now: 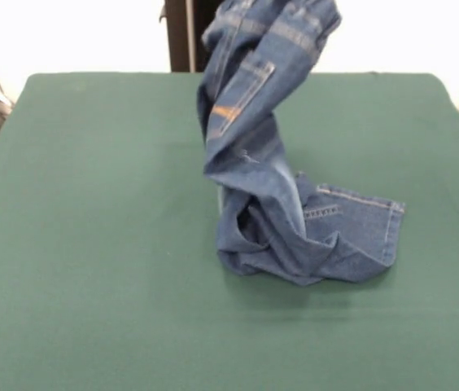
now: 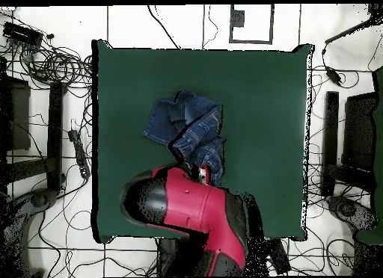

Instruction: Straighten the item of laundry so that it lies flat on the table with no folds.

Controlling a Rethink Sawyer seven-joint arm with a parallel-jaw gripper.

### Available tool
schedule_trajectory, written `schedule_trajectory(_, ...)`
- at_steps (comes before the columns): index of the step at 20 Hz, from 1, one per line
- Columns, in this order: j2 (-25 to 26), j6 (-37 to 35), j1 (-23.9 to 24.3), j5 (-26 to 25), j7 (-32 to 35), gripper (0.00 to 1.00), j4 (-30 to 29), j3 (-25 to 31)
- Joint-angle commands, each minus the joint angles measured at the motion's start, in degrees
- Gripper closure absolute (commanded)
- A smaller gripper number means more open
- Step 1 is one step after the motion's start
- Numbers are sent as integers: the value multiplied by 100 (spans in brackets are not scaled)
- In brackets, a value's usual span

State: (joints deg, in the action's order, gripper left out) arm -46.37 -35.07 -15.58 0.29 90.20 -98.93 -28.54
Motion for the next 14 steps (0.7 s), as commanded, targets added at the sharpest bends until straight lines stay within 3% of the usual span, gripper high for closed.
schedule_trajectory(1, -314, -1174, -535, 309, 1923, 100, 460, -224)
schedule_trajectory(10, -903, -2049, -1172, 1132, 2781, 100, 669, -122)
schedule_trajectory(14, -866, -2470, -1448, 1219, 3046, 100, 1027, -87)
